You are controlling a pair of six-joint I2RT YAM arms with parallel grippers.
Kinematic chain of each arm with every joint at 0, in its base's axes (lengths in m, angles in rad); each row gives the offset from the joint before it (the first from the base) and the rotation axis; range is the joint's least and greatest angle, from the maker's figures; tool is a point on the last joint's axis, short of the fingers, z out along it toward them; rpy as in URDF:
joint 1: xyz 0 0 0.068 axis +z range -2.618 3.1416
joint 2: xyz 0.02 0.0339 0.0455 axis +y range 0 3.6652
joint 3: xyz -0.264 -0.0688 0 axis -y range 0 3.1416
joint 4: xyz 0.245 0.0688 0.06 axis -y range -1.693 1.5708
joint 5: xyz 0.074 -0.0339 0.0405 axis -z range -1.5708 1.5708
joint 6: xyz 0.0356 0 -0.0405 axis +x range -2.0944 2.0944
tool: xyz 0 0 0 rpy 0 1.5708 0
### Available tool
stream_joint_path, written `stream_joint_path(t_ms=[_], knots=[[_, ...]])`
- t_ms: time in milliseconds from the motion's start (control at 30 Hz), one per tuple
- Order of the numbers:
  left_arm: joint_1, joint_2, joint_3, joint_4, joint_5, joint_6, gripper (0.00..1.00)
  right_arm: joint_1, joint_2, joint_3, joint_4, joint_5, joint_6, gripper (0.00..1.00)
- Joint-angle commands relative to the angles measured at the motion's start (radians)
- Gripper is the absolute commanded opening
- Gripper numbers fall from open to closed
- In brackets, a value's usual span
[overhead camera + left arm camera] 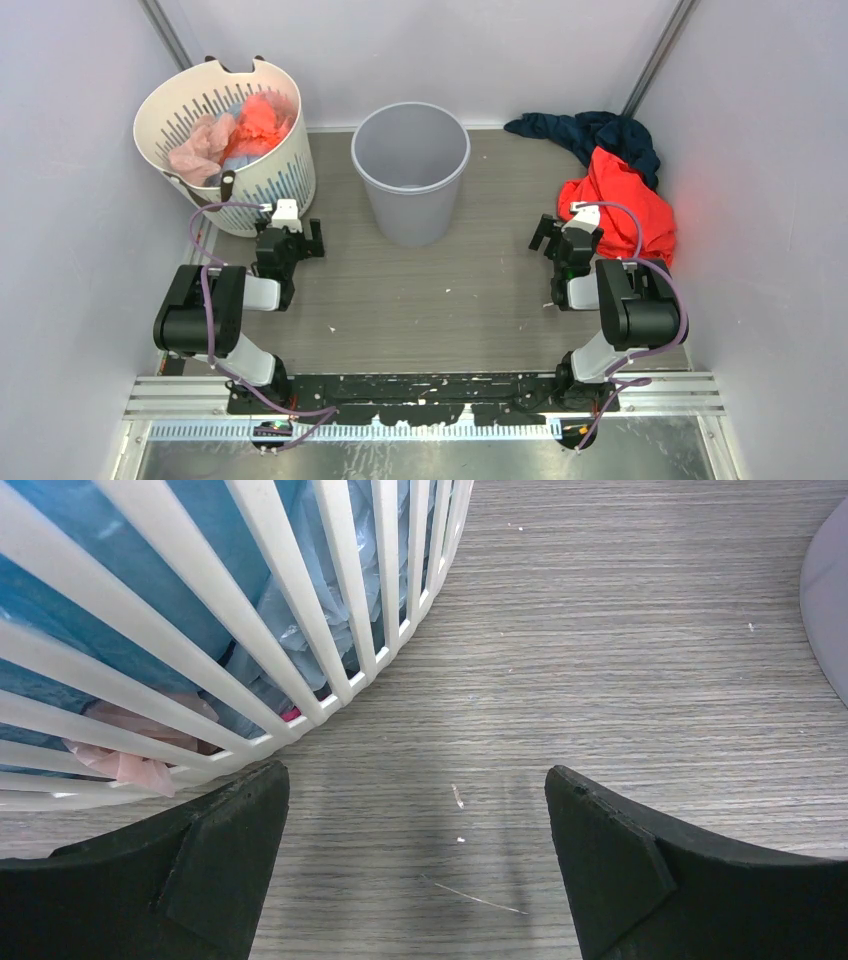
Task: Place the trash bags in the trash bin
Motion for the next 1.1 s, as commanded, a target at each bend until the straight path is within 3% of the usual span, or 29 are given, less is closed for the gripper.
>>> stream_joint_path(t_ms=[0,567,667,767,900,1000,1067], knots=[[0.006,-0.013,0.014,0.035,-0.010,-0.006,1.00,-0.003,-0.028,0.022,0.047,0.000,-0.007,1.00],[0.007,-0.021,0.003,0.051,-0.018,-0.009,1.00,-0.003,-0.030,0.021,0.046,0.000,-0.007,1.00],[0.004,-0.160,-0.056,0.062,-0.074,-0.027,1.00,-0.003,-0.037,0.014,0.064,0.061,0.017,1.00],[0.004,-0.401,0.002,-0.252,-0.053,-0.022,1.00,-0.003,-0.187,-0.002,-0.051,0.169,0.056,1.00],[0.004,-0.648,0.103,-0.533,-0.003,-0.056,1.00,-0.002,-0.377,0.029,-0.197,0.113,0.060,1.00],[0.005,-0.789,0.198,-0.699,-0.012,-0.199,1.00,-0.002,-0.585,0.046,-0.305,0.096,0.120,1.00],[0.005,-0.844,0.289,-0.845,-0.039,-0.323,1.00,-0.002,-0.721,0.111,-0.470,0.116,0.212,1.00]])
